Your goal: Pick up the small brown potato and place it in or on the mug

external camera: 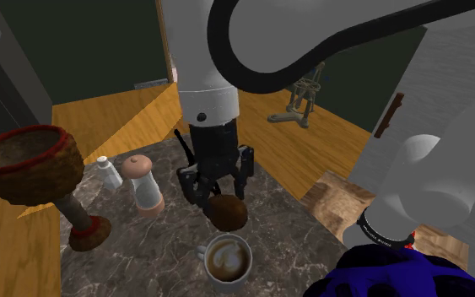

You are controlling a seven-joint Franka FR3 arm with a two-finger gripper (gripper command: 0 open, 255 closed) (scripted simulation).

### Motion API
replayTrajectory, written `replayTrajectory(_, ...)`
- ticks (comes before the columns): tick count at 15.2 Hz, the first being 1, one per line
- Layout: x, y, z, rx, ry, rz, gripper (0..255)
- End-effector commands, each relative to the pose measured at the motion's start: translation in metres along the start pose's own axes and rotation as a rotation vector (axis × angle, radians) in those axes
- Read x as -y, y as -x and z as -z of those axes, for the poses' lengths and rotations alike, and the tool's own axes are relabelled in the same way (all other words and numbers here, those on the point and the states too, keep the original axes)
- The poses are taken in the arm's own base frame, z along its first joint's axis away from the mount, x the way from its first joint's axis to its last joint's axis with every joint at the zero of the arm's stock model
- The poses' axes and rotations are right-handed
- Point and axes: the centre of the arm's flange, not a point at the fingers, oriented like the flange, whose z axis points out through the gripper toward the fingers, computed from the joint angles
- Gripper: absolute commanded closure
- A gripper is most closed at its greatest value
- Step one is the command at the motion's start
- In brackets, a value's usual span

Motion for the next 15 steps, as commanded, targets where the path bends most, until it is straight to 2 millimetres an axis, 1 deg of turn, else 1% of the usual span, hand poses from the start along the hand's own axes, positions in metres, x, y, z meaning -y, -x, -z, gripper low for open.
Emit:
replayTrajectory(1,0.022,0.014,-0.007,0.000,-0.001,-0.001,255)
replayTrajectory(2,0.033,0.021,-0.009,0.000,-0.001,-0.001,255)
replayTrajectory(15,0.028,0.001,-0.075,0.000,-0.001,-0.001,255)
